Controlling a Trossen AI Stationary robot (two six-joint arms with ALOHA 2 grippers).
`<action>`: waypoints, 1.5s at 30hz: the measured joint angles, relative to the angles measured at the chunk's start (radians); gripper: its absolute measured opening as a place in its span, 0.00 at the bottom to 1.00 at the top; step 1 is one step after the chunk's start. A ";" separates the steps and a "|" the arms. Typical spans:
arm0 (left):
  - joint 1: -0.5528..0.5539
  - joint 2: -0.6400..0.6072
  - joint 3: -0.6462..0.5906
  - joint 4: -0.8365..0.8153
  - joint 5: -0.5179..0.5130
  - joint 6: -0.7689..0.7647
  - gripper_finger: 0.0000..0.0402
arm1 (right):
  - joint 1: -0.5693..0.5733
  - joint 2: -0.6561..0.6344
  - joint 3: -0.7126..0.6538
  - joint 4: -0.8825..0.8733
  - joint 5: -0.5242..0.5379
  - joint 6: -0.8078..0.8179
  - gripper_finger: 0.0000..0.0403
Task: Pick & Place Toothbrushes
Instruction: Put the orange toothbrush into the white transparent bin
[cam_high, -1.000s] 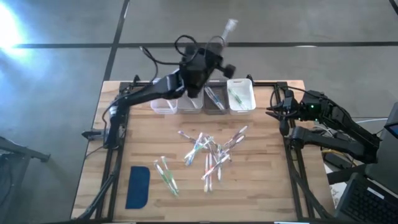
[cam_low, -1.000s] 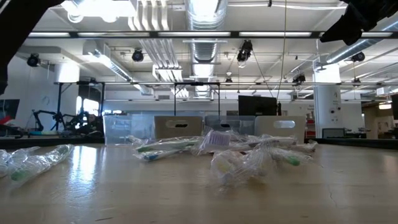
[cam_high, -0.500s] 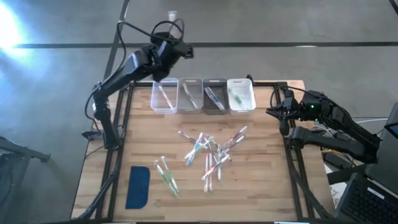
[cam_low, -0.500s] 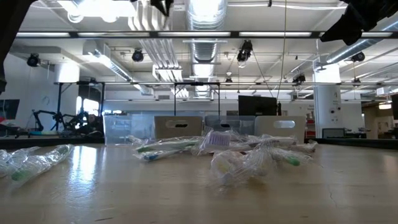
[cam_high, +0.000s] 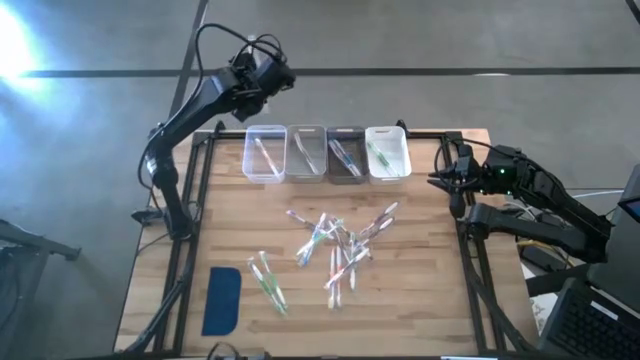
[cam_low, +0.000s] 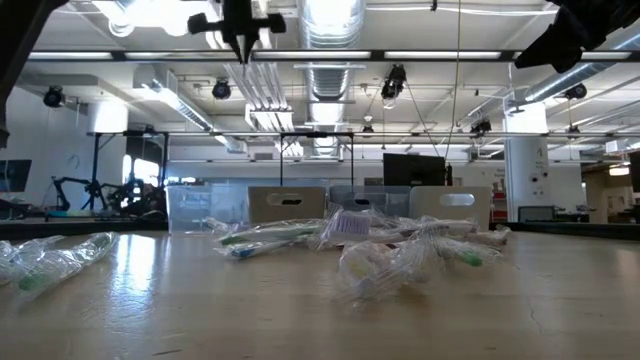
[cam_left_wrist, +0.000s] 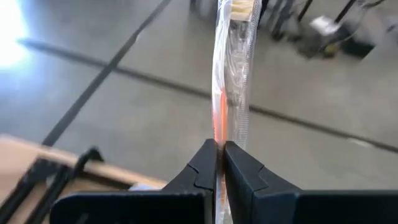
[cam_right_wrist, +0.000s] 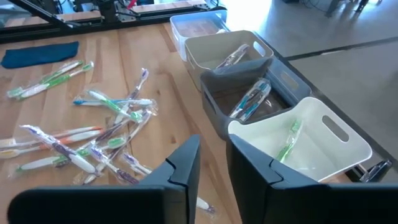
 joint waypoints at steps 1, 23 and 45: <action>0.013 0.000 -0.017 -0.004 0.028 -0.017 0.04 | 0.000 0.000 0.000 0.000 0.000 0.000 0.20; 0.110 -0.002 -0.508 0.082 0.421 -0.304 0.04 | 0.000 0.000 0.000 0.000 0.000 0.000 0.34; 0.144 -0.002 -0.854 0.417 0.548 -0.396 0.04 | 0.000 0.000 0.000 0.000 0.000 0.000 0.46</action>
